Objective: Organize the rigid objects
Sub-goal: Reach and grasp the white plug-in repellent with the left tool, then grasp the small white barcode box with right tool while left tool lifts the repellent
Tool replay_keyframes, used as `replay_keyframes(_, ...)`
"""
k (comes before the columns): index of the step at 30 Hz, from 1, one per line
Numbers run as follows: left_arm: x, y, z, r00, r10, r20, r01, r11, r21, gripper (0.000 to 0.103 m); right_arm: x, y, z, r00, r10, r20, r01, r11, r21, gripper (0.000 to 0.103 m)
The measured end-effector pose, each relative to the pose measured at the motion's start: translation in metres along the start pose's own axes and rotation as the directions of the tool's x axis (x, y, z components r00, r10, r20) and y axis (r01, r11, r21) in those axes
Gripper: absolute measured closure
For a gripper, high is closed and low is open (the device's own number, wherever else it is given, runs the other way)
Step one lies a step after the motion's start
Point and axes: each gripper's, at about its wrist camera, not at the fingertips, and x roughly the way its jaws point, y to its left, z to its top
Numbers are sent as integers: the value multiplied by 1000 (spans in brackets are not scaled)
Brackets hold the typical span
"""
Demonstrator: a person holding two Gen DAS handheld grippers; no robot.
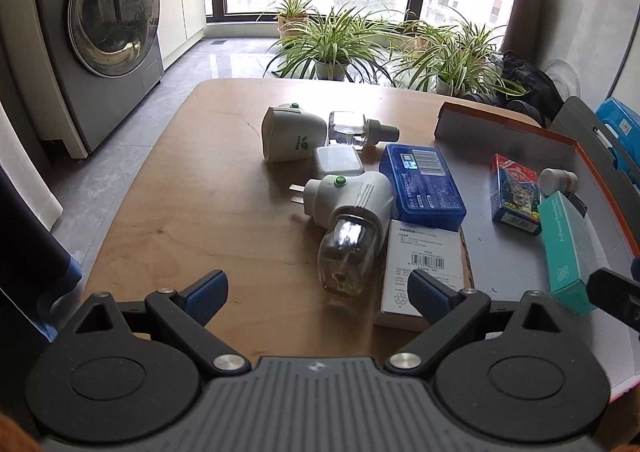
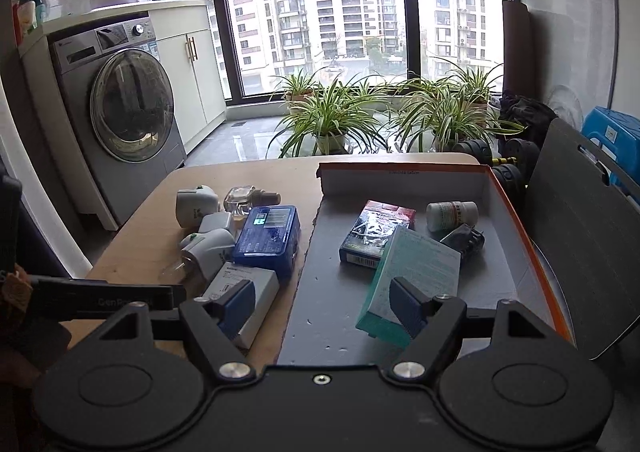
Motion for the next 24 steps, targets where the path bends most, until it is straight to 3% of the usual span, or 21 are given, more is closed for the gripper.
replay_keyframes(11,48,4,20,1000,22,-22,-21,999,34,2,12,-11,0,1000,7,-10,-7,1000,25,15)
replay_keyframes(16,61,7,17,999,26,-46,-24,999,45,9,21,-12,-1,1000,18,-21,-17,999,38,15)
replay_keyframes(19,59,2,15,1000,-2,-9,3,997,80,31,27,-7,-1,999,28,-35,-27,999,26,15)
replay_keyframes(20,57,0,14,1000,-17,3,17,995,94,48,29,-4,-1,999,33,-39,-32,999,22,15)
replay_keyframes(23,53,1,11,998,-54,17,52,994,95,50,34,5,-2,997,49,-53,-48,999,7,15)
replay_keyframes(24,51,3,10,998,-62,19,60,994,87,61,35,10,-2,997,58,-58,-59,998,0,15)
